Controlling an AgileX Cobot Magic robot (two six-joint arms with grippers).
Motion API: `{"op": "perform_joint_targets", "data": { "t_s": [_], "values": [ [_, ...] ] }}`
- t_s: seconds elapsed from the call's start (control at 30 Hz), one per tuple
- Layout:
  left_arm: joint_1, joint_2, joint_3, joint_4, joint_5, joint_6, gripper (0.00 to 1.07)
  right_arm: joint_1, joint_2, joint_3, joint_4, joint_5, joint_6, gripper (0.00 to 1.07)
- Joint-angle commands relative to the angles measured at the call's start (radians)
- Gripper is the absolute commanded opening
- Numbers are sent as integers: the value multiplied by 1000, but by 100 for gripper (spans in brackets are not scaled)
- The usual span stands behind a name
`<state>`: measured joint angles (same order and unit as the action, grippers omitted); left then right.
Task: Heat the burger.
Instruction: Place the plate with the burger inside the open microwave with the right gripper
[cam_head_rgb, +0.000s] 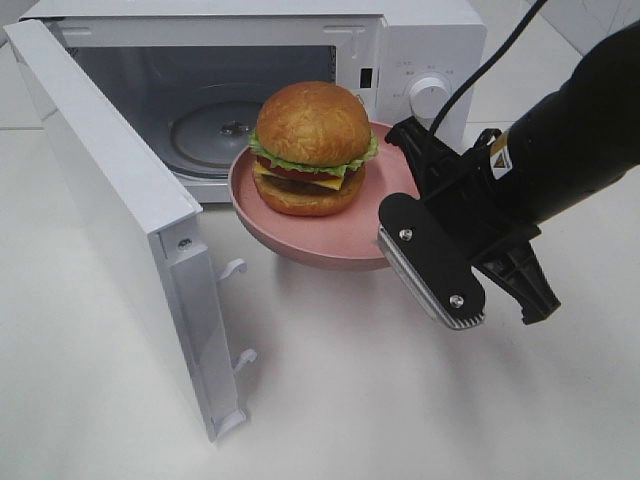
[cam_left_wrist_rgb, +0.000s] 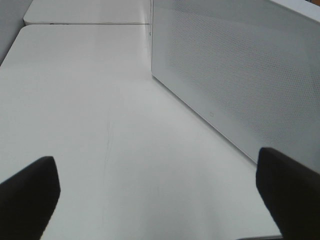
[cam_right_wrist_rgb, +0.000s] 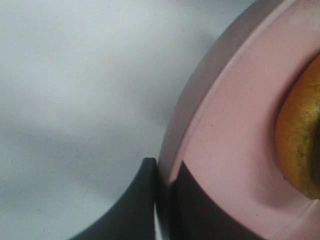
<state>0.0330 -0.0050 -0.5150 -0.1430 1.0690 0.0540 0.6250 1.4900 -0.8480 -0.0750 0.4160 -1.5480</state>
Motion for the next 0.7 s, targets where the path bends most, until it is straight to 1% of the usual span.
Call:
{"op": "perform_joint_targets", "data": {
  "t_s": [0.03, 0.1, 0.17, 0.3, 0.33, 0.43, 0.5, 0.6, 0.67, 0.7],
  "values": [
    [4, -6, 0, -7, -3, -4, 100, 2, 22, -43, 5, -55, -6, 0],
    [4, -6, 0, -7, -3, -4, 100, 11, 29, -47, 4, -56, -6, 0],
    [4, -6, 0, -7, -3, -4, 100, 44, 57, -70, 5, -61, -6, 0],
    [4, -6, 0, -7, -3, -4, 100, 56, 80, -94, 12, -59, -6, 0],
    [4, -6, 0, -7, -3, -4, 100, 56, 97, -113, 13, -59, -6, 0],
    [4, -6, 0, -7, -3, -4, 100, 56, 104, -120, 13, -59, -5, 0],
    [4, -6, 0, -7, -3, -4, 100, 56, 139, -157, 13, -53, -2, 0],
    [4, -6, 0, -7, -3, -4, 100, 56, 146, -165, 16, -52, -2, 0],
    [4, -6, 0, -7, -3, -4, 100, 56, 175, -204, 46, -37, -3, 0],
    [4, -6, 0, -7, -3, -4, 100, 56, 175, -204, 46, -37, -3, 0]
  ]
}}
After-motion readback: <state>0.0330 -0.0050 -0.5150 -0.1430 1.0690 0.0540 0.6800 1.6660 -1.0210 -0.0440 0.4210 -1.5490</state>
